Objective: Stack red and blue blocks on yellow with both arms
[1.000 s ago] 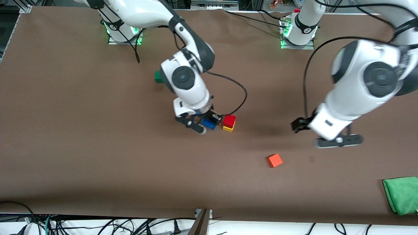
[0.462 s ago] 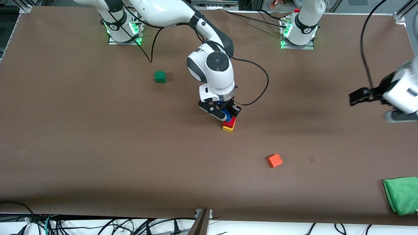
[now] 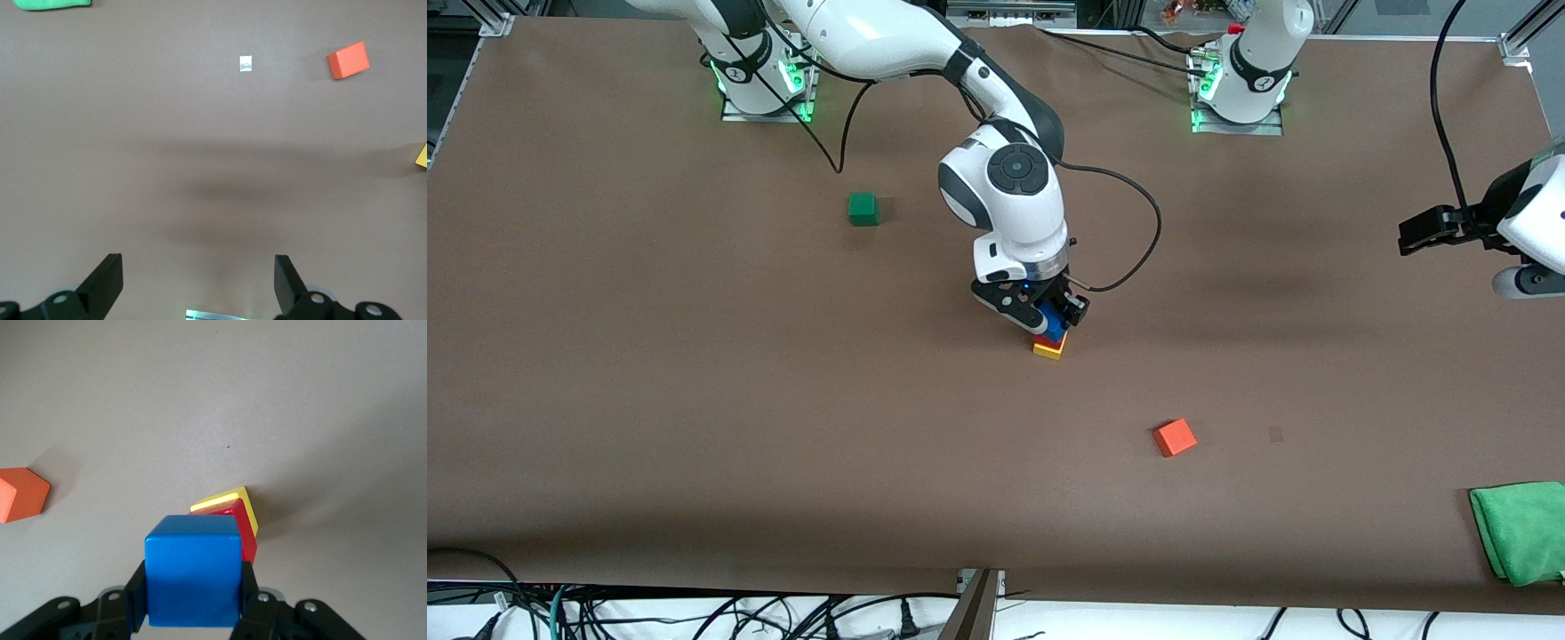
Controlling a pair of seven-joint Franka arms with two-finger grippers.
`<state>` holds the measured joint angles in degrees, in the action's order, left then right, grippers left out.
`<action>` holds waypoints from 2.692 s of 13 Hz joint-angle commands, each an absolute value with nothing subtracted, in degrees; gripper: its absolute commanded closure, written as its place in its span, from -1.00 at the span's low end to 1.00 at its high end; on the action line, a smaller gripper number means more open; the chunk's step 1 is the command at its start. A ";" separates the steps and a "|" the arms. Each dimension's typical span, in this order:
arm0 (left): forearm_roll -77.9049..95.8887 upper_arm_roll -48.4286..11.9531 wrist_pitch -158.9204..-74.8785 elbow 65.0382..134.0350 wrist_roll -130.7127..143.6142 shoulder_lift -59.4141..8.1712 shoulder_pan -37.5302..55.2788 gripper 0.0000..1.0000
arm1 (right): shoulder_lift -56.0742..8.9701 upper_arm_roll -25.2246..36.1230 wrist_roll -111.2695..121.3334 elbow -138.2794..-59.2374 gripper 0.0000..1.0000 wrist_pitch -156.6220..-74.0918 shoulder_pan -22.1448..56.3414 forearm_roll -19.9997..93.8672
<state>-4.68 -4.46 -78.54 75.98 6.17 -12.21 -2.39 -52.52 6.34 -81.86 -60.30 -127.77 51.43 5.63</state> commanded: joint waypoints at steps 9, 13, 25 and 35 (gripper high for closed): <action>-1.58 -4.83 -79.28 74.97 4.83 -12.13 -4.83 -1.00 | -54.14 6.77 -83.15 -57.92 -0.63 -129.46 51.59 4.75; -1.58 -4.83 -79.28 74.97 4.83 -12.13 -5.01 -1.00 | -52.92 7.12 -82.62 -57.57 -0.98 -125.18 50.89 4.83; -2.02 -4.48 -79.54 72.60 5.10 -14.32 -4.57 -1.00 | -14.99 7.29 -27.67 -82.21 -0.99 -98.35 23.23 11.69; -2.46 -4.48 -79.45 72.33 5.19 -14.33 -4.31 -1.00 | -1.40 15.21 -3.87 -93.79 -0.99 -93.52 20.65 2.20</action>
